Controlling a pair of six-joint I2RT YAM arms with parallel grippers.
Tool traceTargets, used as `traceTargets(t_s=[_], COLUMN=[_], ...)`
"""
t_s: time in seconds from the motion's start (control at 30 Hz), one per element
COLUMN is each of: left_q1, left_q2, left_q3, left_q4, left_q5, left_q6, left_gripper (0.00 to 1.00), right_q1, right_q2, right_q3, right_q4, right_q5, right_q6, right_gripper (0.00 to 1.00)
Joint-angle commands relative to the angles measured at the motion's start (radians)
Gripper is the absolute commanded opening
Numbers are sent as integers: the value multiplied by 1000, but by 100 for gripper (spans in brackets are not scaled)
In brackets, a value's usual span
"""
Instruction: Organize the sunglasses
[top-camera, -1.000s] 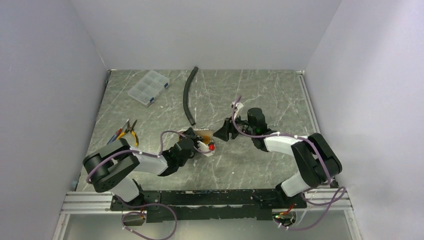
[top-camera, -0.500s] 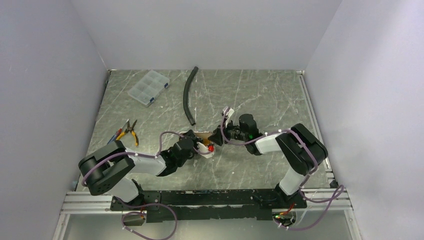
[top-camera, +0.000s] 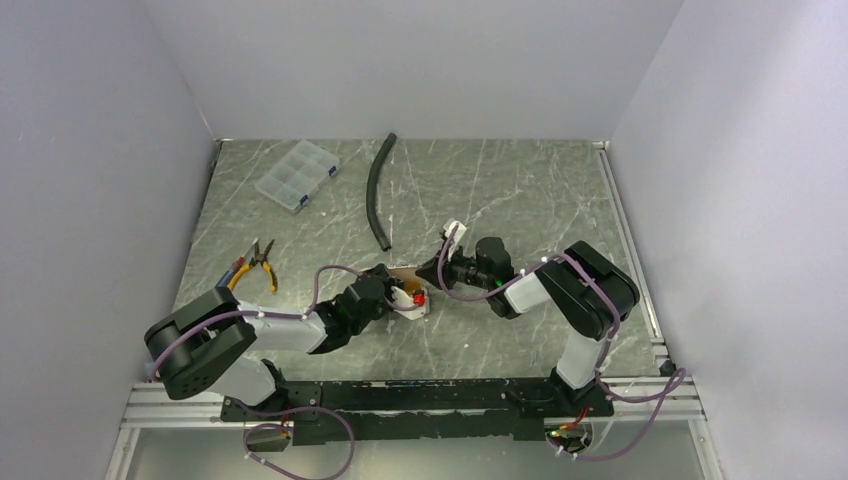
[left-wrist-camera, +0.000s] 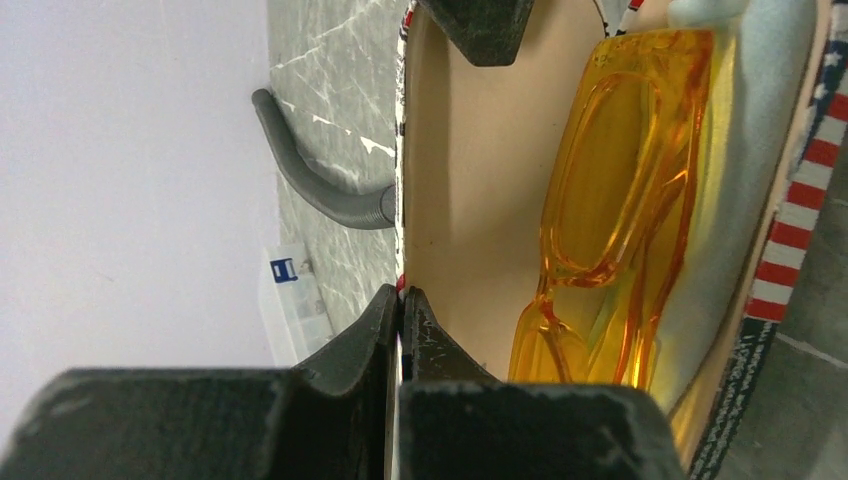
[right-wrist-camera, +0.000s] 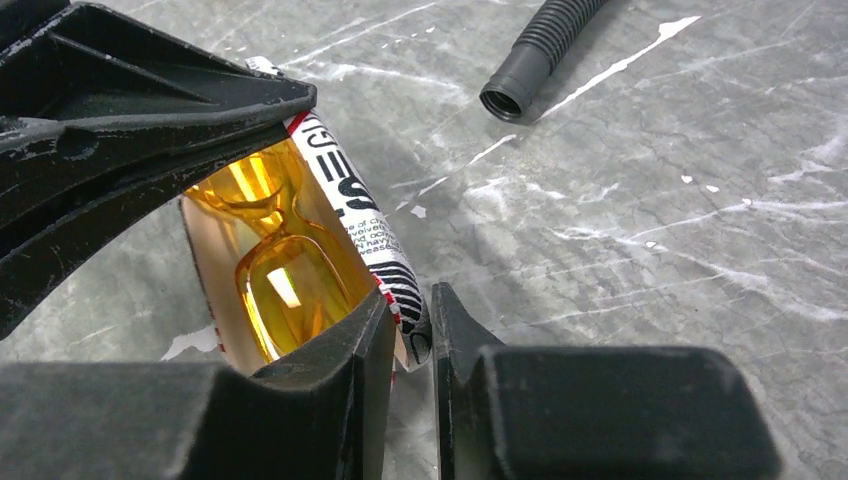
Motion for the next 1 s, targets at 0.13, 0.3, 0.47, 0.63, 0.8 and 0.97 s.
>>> traceTargets(t_s=[0.13,0.3,0.47,0.63,0.8,0.97], left_q1=[-5,-5,-3,66,222,423], left_q2=[-24,-73,-112,-259,-364,-324], left_q3=[66,92,103,192,306,354], left_q4=[-85,-198,-250,-522,-864,-1050], left_q5=[-14,-1,-3,151,497,700], left_q6=[-81,-149,-169,-294,-407,-439], left_gripper=[7,16,31,40,56,34], right_q1=[40,84,113,130,152,192], right_q2=[-14,-22,-28,-59,-95,-75], right_q3=[-53,-113,-142,-165,-202,-213], right_q4=[138,256,306,325,382,455], right_q5=[134,223,325,401,501,590], right_q6=[-73,-132,-200,-250,-303,-395], right_gripper=[11,4,0,0,0,0])
